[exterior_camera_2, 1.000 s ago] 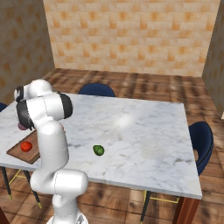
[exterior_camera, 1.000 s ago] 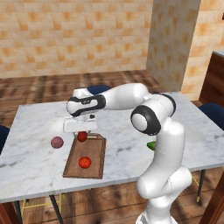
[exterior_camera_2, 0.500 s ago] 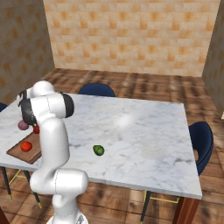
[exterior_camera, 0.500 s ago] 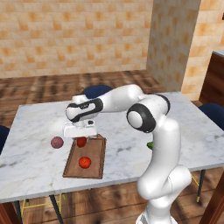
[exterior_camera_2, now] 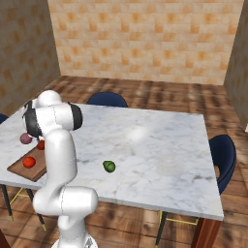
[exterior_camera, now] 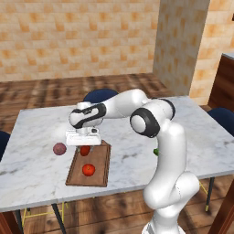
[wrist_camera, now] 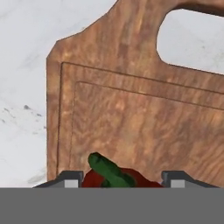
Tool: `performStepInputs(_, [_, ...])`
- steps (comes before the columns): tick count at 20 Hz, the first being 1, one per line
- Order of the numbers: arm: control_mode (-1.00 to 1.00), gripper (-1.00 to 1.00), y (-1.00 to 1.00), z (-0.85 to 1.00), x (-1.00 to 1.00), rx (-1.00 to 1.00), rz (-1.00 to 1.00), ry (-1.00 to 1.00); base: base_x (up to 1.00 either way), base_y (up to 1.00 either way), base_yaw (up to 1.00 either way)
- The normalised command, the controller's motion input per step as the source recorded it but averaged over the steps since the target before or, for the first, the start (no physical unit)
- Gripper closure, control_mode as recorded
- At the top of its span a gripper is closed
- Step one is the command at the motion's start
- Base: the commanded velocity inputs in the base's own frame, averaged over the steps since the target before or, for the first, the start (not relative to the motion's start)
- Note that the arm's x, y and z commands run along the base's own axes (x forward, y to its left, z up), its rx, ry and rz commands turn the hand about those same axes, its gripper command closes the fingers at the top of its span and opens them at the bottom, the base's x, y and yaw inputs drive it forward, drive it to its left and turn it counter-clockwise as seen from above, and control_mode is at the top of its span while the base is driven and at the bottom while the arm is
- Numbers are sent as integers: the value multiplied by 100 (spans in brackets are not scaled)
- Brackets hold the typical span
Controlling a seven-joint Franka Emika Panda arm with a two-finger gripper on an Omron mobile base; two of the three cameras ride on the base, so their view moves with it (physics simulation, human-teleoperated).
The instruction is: Place the avocado, onion, tomato, and bell pepper on the cutting board.
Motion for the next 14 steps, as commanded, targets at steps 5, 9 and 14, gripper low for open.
performStepInputs(5, [-100, -100, 0, -28, 0, 0, -9, 4, 0, 0, 0])
performStepInputs(9, [-100, -100, 0, -5, 0, 0, -7, 0, 0, 0, 0])
performStepInputs(14, [-100, -100, 0, -1, 0, 0, -5, 0, 0, 0, 0])
